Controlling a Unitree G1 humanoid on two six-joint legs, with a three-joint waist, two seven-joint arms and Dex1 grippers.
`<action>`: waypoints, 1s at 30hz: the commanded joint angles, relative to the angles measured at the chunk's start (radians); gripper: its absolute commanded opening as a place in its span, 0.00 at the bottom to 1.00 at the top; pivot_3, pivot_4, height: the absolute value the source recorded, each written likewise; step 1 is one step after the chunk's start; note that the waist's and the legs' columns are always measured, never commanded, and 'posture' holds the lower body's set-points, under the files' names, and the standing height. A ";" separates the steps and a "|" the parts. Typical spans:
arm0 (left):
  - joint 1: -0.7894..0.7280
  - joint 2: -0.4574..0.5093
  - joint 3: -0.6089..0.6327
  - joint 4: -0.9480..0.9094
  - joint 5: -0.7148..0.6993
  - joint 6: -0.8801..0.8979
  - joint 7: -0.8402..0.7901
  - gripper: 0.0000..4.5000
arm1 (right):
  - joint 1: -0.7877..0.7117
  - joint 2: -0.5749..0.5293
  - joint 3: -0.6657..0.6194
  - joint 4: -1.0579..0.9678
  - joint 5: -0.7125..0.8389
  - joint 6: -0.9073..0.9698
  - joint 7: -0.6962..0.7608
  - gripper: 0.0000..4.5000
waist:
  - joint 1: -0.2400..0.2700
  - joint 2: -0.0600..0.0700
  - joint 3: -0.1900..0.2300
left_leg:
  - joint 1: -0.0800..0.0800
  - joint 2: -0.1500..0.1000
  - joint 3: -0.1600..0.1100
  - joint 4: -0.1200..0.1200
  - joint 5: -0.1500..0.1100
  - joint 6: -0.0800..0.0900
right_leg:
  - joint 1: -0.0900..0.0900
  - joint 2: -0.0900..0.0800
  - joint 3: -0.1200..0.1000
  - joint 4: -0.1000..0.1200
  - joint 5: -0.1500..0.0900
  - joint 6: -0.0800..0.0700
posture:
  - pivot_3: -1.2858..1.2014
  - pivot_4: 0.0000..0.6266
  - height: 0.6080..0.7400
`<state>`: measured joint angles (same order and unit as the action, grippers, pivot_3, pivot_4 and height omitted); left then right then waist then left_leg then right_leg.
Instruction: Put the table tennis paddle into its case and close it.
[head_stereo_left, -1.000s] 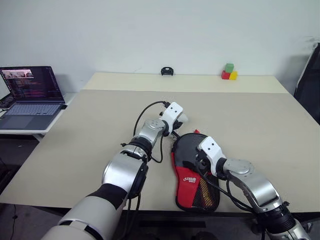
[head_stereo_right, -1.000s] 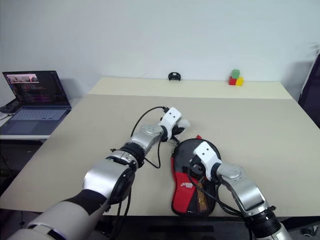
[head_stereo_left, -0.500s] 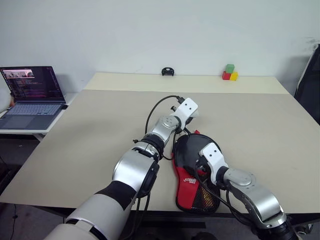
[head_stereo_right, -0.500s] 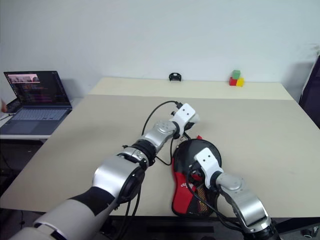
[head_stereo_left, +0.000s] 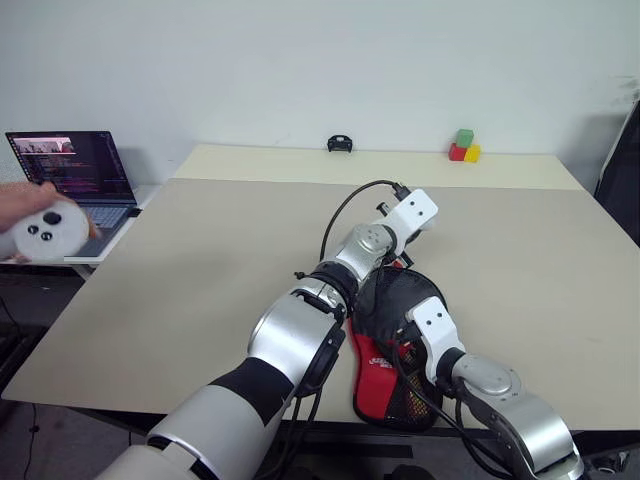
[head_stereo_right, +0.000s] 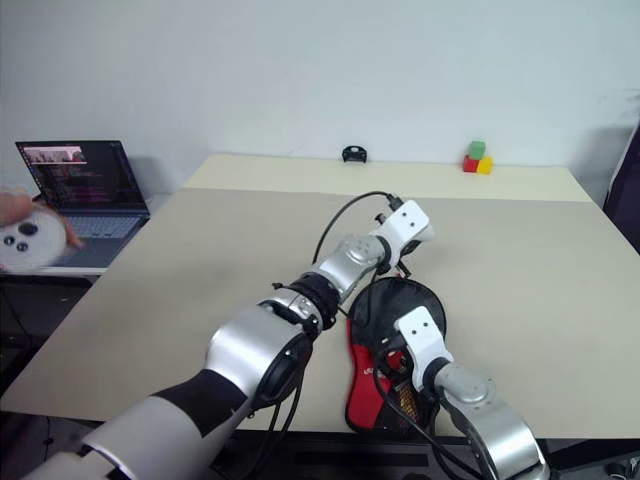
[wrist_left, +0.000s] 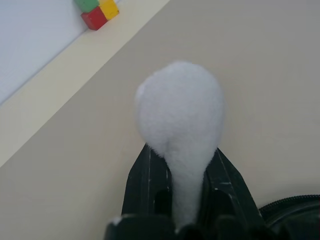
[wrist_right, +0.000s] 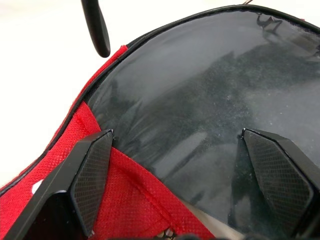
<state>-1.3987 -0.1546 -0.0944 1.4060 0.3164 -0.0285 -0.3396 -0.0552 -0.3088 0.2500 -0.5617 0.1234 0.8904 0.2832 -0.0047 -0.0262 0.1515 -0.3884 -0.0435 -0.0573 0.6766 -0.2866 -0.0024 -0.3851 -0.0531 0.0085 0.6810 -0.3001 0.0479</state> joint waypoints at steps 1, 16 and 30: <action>0.026 -0.045 -0.027 -0.022 0.025 -0.013 -0.030 0.05 | 0.074 -0.001 0.059 0.083 0.010 0.106 0.003 1.00 | 0.000 0.000 0.000 | 0.000 0.000 0.000 0.000 0.000 0.000 | 0.000 0.000 0.000 0.000 0.000 0.000 | 0.52 0.24 1.00; 0.059 -0.011 -0.016 -0.027 0.020 -0.015 -0.055 1.00 | 0.043 0.011 0.071 0.120 0.010 0.089 0.008 1.00 | -0.004 0.000 0.000 | 0.008 0.001 0.000 -0.001 0.000 0.000 | 0.006 0.000 0.001 0.000 0.000 0.000 | 0.52 0.24 1.00; 0.048 0.187 0.035 -0.059 -0.023 -0.159 -0.110 1.00 | -0.052 -0.010 0.048 0.214 0.010 0.047 0.077 1.00 | -0.031 -0.002 0.000 | 0.025 0.002 0.003 -0.012 0.001 -0.001 | 0.017 0.000 0.004 0.000 -0.003 0.005 | 0.52 0.24 1.00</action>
<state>-1.3263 0.0107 -0.0714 1.3896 0.3104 -0.1445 -0.4483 -0.1468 -0.2978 0.2710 -0.4535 0.1351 0.8853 0.3433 -0.0361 -0.0280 0.1518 -0.3635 -0.0411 -0.0544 0.6642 -0.2856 -0.0042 -0.3689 -0.0528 0.0121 0.6806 -0.3028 0.0525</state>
